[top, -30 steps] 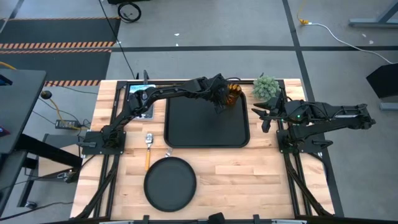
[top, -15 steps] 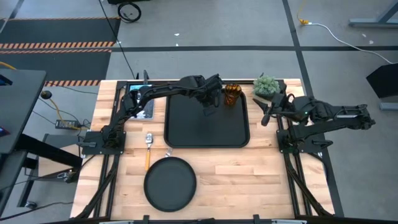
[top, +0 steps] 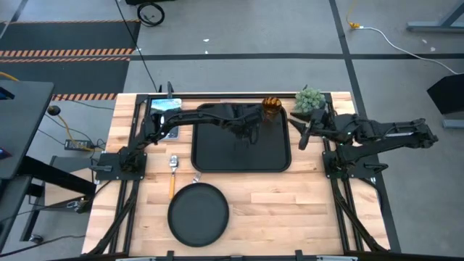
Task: Pick and place plate/cup/fork/spoon on tray
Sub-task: Put the gray plate on the black tray
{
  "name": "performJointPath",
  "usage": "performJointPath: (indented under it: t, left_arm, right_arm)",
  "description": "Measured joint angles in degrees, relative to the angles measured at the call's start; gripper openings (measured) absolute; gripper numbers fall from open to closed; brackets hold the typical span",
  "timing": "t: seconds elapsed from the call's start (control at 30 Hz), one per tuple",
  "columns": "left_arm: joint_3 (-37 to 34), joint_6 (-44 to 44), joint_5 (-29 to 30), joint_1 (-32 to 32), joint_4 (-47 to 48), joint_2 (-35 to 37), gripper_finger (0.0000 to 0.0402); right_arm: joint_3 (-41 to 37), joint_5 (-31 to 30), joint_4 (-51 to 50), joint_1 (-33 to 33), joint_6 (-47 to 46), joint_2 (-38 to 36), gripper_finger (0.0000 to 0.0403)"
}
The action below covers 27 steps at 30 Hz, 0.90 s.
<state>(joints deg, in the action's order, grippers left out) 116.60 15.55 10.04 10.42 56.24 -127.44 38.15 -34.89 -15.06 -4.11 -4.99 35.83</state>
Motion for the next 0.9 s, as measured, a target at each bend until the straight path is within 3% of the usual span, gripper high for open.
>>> performJointPath:
  t: [0.27,0.63,0.9]
  left_arm:
    - [0.0,-3.4,0.0,-6.3,11.0,0.0,0.0010]
    - [-0.1,-10.4,0.2,-17.6,15.3,0.0,0.0010]
    - [-13.8,-16.8,1.5,-26.0,10.4,5.6,0.0009]
  right_arm:
    - [0.0,-1.7,5.4,-4.1,-1.5,5.6,0.0116]
    - [0.0,-2.2,3.3,-9.7,-4.3,4.3,0.0116]
    - [0.0,-2.2,0.9,-13.6,-6.8,4.3,0.0116]
